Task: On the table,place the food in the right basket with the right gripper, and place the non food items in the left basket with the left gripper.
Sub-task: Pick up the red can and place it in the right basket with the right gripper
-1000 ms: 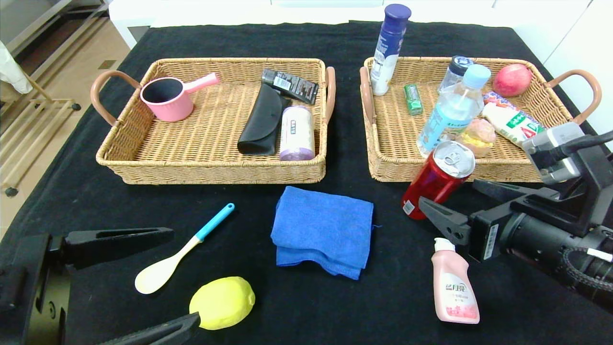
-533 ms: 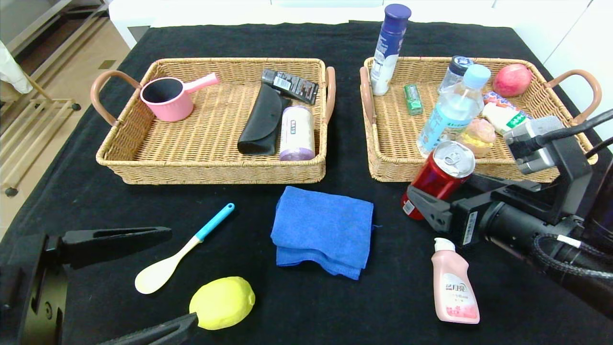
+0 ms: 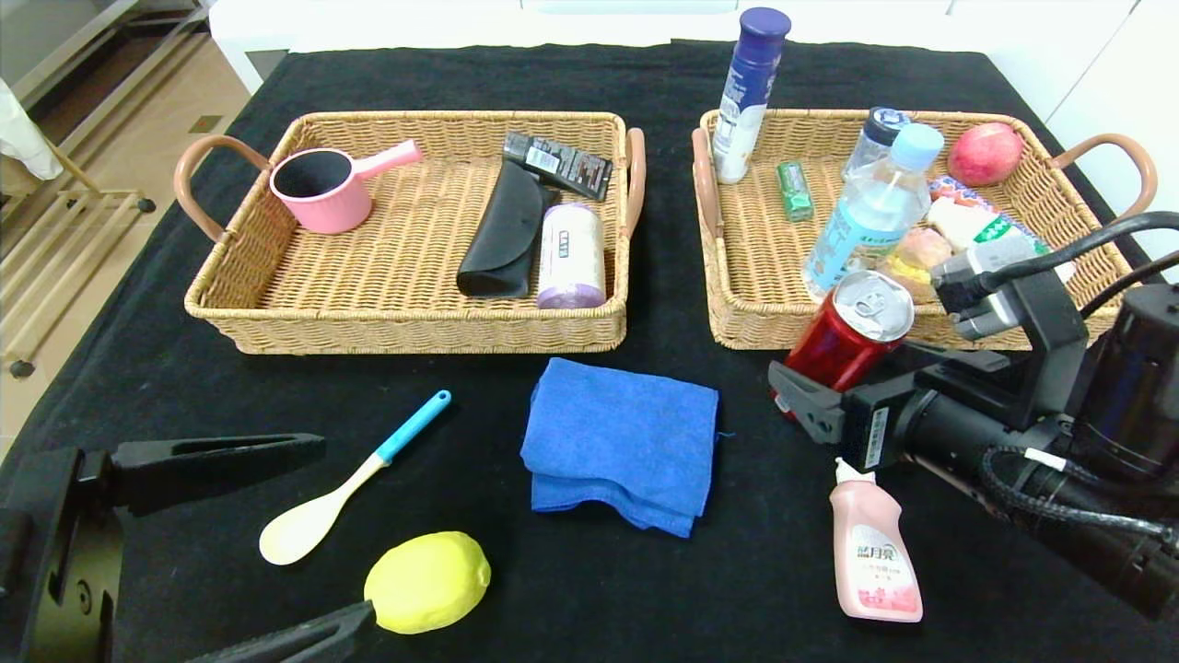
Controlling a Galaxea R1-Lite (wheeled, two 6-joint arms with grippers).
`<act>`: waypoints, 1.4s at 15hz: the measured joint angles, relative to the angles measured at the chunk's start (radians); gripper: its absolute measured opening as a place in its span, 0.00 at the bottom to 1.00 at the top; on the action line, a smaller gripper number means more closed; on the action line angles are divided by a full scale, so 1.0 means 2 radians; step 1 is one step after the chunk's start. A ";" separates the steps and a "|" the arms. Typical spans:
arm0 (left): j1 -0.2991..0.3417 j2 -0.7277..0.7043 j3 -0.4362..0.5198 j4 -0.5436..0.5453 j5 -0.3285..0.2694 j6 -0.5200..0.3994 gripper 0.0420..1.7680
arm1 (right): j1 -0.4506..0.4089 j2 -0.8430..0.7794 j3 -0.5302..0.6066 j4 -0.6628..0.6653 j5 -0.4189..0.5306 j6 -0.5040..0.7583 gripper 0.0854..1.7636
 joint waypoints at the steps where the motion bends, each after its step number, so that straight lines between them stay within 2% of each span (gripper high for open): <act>1: 0.000 0.000 0.000 0.000 0.000 0.000 0.97 | -0.001 0.001 -0.001 0.000 0.000 0.000 0.97; 4: 0.000 0.000 0.000 0.000 0.000 0.000 0.97 | -0.002 0.002 -0.002 0.000 -0.001 0.000 0.69; 6: 0.000 -0.001 0.000 0.000 0.000 0.000 0.97 | -0.003 0.003 -0.001 0.000 -0.001 0.000 0.57; 9: 0.000 -0.001 0.000 0.000 0.000 0.001 0.97 | -0.003 0.004 0.001 -0.001 -0.001 0.000 0.54; 21: -0.001 0.000 0.002 0.000 -0.001 0.001 0.97 | -0.006 0.004 -0.006 0.004 0.001 -0.012 0.53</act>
